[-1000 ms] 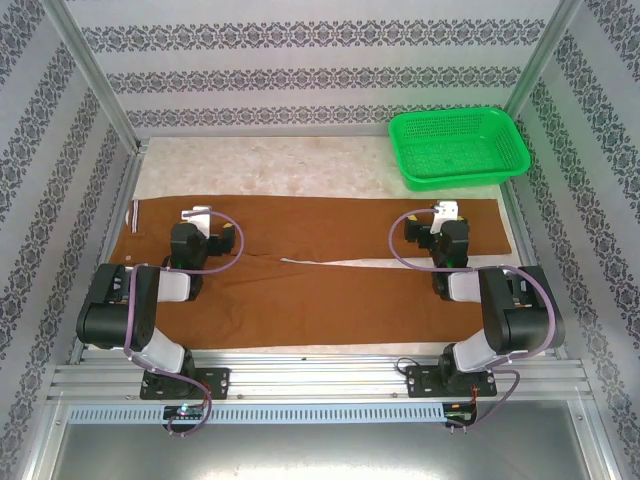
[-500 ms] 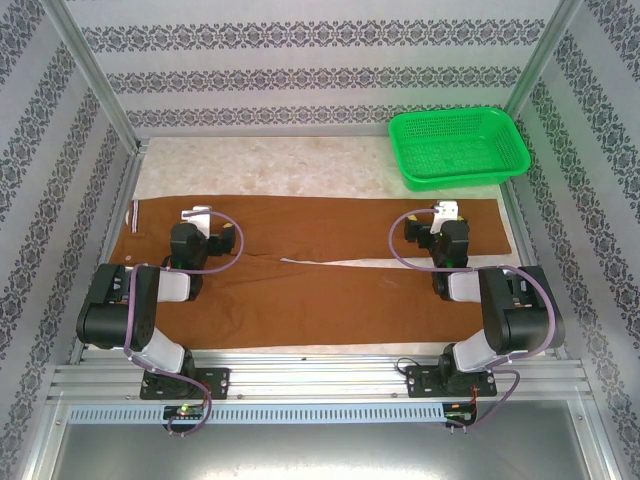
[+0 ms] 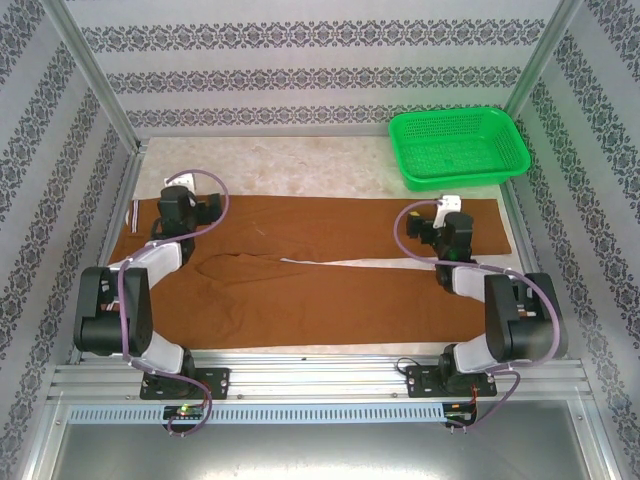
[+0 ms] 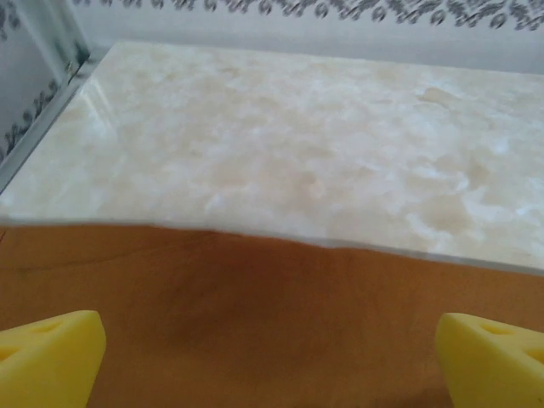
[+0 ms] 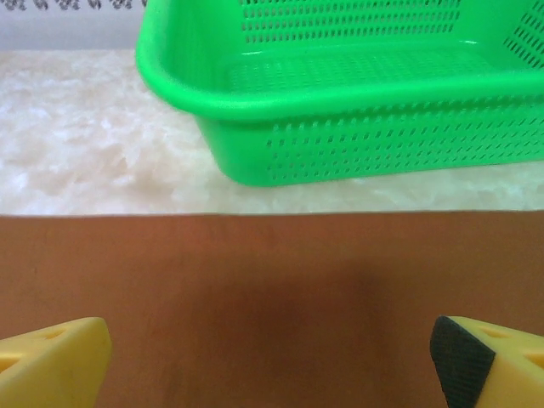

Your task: Roll up the long pants

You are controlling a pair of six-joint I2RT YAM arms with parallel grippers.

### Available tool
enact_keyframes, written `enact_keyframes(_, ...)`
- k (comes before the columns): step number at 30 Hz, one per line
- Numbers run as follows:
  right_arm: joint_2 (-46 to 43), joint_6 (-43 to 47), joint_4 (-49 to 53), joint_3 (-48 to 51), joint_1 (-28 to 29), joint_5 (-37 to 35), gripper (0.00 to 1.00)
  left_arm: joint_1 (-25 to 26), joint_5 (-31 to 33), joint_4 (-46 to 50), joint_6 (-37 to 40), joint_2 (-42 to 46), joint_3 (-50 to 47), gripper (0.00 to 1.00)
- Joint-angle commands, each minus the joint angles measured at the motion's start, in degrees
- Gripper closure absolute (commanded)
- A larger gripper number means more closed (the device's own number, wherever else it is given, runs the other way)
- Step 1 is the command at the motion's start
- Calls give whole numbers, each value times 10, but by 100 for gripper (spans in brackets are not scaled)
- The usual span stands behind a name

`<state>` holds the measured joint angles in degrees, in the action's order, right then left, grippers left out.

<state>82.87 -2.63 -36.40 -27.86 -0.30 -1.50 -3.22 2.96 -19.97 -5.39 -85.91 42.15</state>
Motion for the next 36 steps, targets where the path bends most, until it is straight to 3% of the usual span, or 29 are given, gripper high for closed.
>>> enact_keyframes(1,-49,-45,162,-88,-12,-12,2,-32,-35,85,-53,33,19,0)
enact_keyframes(5,-46,-108,302,-175,-16,-22,2,-62,-46,152,-80,-2,91,0)
enact_keyframes(7,-33,-98,305,-187,-18,33,2,-66,-30,181,-88,-26,133,0)
enact_keyframes(12,-7,-122,328,-211,-19,-2,2,-75,20,346,-100,-123,315,0)
enact_keyframes(16,14,-141,344,-234,-17,16,2,-79,92,480,-121,-226,473,12)
enact_keyframes(19,20,-151,365,-249,-6,16,2,-89,123,532,-127,-283,550,8)
enact_keyframes(23,12,-144,394,-252,11,-2,2,-130,56,598,-129,-347,635,8)
enact_keyframes(28,-4,-143,404,-239,23,-16,2,-212,-88,506,-186,-315,542,7)
enact_keyframes(30,-5,-142,411,-240,26,-19,2,-238,-131,507,-192,-329,549,8)
enact_keyframes(36,-7,-133,428,-248,33,-37,2,-265,-176,570,-162,-388,630,9)
